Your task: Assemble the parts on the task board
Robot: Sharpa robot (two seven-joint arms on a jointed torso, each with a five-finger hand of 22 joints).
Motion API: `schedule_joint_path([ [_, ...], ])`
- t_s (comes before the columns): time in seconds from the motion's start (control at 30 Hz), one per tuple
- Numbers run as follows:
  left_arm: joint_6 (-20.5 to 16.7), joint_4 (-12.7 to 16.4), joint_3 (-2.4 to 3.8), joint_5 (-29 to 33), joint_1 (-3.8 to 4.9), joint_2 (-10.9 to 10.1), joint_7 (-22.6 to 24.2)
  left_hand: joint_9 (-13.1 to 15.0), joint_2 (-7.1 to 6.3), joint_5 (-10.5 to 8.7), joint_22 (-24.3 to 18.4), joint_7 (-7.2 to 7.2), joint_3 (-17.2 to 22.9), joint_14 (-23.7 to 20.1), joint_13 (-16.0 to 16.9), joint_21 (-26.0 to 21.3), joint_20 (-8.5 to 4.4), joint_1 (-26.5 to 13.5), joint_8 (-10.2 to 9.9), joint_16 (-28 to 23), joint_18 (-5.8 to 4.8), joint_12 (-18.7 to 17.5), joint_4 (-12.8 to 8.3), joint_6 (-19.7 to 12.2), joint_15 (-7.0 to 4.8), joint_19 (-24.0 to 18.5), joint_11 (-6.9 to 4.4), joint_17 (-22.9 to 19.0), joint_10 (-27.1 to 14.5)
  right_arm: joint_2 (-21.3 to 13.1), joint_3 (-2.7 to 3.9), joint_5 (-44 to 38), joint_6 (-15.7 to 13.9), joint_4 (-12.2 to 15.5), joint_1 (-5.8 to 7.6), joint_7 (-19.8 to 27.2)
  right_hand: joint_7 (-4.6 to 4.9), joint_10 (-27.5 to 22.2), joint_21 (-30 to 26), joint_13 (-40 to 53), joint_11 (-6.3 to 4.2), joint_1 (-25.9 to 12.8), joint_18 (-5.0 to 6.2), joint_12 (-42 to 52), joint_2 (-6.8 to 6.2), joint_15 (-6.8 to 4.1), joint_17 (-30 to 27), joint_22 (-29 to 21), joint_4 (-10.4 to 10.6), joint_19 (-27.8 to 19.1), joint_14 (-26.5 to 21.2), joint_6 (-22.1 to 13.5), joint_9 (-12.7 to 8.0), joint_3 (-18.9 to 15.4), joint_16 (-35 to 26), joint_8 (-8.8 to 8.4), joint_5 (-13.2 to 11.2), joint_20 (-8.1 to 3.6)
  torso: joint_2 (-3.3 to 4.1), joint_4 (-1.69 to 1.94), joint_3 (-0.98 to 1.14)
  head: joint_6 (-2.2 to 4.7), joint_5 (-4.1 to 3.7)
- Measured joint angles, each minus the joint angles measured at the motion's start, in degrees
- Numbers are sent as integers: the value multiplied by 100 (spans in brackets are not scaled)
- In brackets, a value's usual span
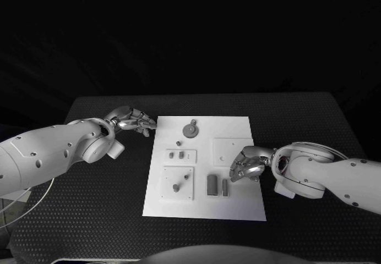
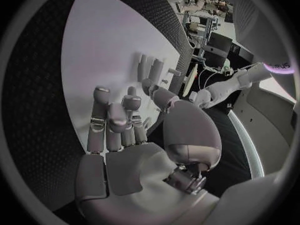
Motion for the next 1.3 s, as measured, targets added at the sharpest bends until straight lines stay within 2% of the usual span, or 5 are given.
schedule_joint_path([
  [0.2, 0, -2, 0, 0, 0, 3, 0, 0, 0, 0, 0, 0, 0, 0, 0, 0, 0, 0, 0, 0, 0, 0, 0, 0, 0, 0, 0, -1, 0, 10, 0, -343, -287, -14, 0, 519, 61, -7, 0, 35, 7, 470, -2, 72, 217, 12, 0, 0, -186, -52, -12, -34, 27, -25, -12, 72, 0, 52, 1, -1, 3, -6, -4],
  [0.37, 2, -3, 0, 0, 0, 7, 0, 0, 0, 0, 0, 0, 0, 0, 1, 0, 0, 0, 0, 0, 0, 0, 0, 0, 0, 0, 0, 4, 0, 68, -1, -589, -370, -42, -1, 702, 85, -39, 0, 34, -25, 520, -3, 72, 350, 14, 0, 0, -177, -61, -14, -10, 50, -97, -12, 169, 0, 61, 2, -3, 3, -9, -9],
  [0.6, 4, -4, -1, 0, 0, 8, 0, 0, 0, 0, 0, 0, 0, 0, 1, 0, 0, 0, 0, 0, 0, 0, 0, 0, 0, 0, 0, 4, 0, 136, -4, -815, -380, -89, -41, 828, 66, -6, 0, 8, -57, 504, -13, 72, 697, -21, 0, 0, -159, -61, -20, 103, 50, -114, -12, 220, 0, 61, 2, -1, 6, -8, -14],
  [0.97, 6, -4, -2, -1, 0, 4, -1, 0, 0, 0, 1, 0, 0, 0, 1, 0, 0, 0, 0, 0, 0, 0, 0, 0, 0, 0, 0, 9, 1, 167, -11, -969, -97, -72, -79, 894, 72, -6, 0, -16, -57, 308, -37, 72, 751, -22, 0, 0, -41, -81, -18, 136, 21, -214, -12, 218, 0, 81, 2, 1, 0, -19, -15],
  [1.3, 8, -2, -3, -2, -1, 1, -4, 0, 0, 0, 1, 0, 0, 0, 2, 0, 0, 0, 0, 0, 0, 0, 0, 0, 0, 0, 0, 9, 1, 203, -7, -934, 154, -107, -83, 916, 103, -7, 0, -22, -56, 171, -43, 72, 889, -20, 2, 0, 60, -82, -20, 42, -64, -192, -12, 161, 0, 82, 2, 0, -1, -25, -8],
])
